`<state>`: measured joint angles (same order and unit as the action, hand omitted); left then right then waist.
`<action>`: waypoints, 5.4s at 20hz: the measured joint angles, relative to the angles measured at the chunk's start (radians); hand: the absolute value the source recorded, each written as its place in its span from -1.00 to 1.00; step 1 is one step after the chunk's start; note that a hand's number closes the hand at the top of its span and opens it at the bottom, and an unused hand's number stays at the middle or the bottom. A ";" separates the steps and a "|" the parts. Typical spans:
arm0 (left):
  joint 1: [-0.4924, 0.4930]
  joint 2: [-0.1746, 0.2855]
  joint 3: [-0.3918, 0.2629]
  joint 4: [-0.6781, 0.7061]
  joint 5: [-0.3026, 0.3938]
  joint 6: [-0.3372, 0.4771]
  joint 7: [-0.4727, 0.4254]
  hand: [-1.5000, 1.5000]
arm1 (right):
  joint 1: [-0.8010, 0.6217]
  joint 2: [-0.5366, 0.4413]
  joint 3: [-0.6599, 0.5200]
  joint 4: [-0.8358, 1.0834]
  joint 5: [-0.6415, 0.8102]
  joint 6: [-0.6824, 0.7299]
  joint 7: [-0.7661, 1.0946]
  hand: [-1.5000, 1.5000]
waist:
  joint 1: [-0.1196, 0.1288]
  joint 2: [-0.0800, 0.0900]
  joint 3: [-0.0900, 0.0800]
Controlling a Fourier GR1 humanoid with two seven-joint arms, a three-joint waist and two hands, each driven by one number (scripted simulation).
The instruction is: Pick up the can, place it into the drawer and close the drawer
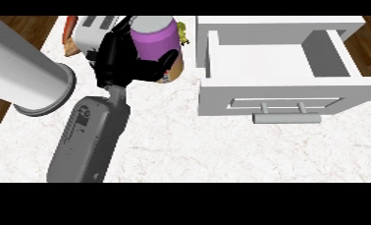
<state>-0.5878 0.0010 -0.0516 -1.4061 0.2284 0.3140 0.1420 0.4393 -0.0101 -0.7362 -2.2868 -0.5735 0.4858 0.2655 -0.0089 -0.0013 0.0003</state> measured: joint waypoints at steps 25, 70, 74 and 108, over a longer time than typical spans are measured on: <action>-0.574 -0.001 -0.144 0.471 0.166 0.289 -0.026 1.00 | -0.014 -0.003 0.067 0.011 0.043 -0.018 -0.017 -1.00 | -0.025 0.006 0.000; -0.813 -0.001 -0.531 0.966 0.702 0.460 -0.296 -1.00 | -0.114 -0.033 0.094 -0.006 0.048 -0.050 0.052 -1.00 | -0.090 0.023 0.002; -0.809 -0.001 -0.539 0.957 0.731 0.470 -0.326 -1.00 | -0.139 -0.065 0.069 -0.026 0.069 -0.049 0.033 -1.00 | -0.088 0.022 0.002; -0.795 0.039 -0.524 0.852 0.765 0.485 -0.353 -1.00 | -0.664 -0.116 0.676 0.342 1.372 -0.250 -0.302 -1.00 | 0.034 0.004 0.000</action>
<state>-1.3831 0.0403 -0.5755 -0.5538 0.9933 0.7993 -0.2105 -0.2243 -0.1264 -0.0606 -1.9449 0.7989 0.2356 -0.0361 0.0247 0.0030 -0.0001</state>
